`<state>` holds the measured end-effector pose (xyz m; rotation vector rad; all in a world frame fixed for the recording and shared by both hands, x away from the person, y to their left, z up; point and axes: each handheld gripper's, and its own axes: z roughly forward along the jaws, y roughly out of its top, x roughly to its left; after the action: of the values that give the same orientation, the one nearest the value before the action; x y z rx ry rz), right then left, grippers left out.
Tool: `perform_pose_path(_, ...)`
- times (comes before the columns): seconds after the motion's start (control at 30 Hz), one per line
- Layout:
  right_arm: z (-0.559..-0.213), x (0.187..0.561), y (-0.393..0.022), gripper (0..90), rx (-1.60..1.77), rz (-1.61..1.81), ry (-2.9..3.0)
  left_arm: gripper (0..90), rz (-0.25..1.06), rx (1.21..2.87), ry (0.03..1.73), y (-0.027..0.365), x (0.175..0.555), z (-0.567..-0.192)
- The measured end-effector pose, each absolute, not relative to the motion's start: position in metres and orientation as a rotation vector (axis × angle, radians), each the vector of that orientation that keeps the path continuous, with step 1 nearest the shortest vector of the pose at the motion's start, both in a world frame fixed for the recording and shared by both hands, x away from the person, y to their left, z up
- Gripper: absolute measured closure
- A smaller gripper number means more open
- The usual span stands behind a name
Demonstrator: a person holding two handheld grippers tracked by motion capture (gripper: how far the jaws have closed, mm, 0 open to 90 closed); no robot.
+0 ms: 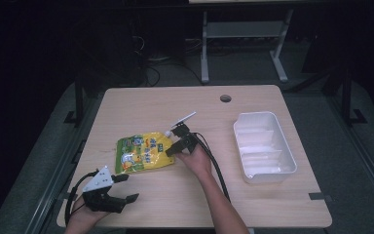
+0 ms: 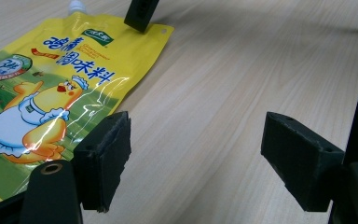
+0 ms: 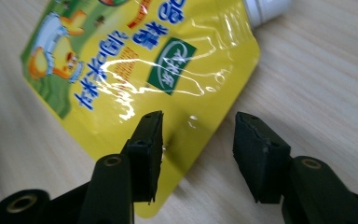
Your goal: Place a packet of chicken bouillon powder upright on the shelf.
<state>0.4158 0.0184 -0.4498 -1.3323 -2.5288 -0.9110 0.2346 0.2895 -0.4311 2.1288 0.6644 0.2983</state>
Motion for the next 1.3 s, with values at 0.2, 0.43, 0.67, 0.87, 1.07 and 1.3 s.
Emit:
perform_pose_path(0.2, -0.457, 0.417, 0.017, 58.9, -1.32, -0.931, -2.427, 23.7, 0.303, 2.13, 0.661, 0.289, 0.235, -0.431)
perform_pose_path(0.43, -0.459, 0.416, 0.015, 73.0, -1.328, -0.953, -2.388, 23.7, 0.311, 2.126, 0.668, 0.29, 0.235, -0.431)
perform_pose_path(0.67, -0.46, 0.414, 0.012, 89.9, -1.304, -1.002, -2.43, 23.7, 0.311, 2.118, 0.685, 0.291, 0.235, -0.431)
perform_pose_path(0.87, -0.456, 0.411, 0.011, 89.5, -1.277, -1.036, -2.421, 23.7, 0.323, 2.124, 0.689, 0.292, 0.237, -0.431)
perform_pose_path(1.07, -0.452, 0.41, 0.007, 78.5, -1.276, -1.068, -2.379, 26.2, 0.353, 2.115, 0.737, 0.3, 0.243, -0.43)
perform_pose_path(1.3, -0.451, 0.41, 0.007, 62.7, -1.289, -1.071, -2.354, 50.6, 0.434, 2.119, 0.878, 0.316, 0.277, -0.422)
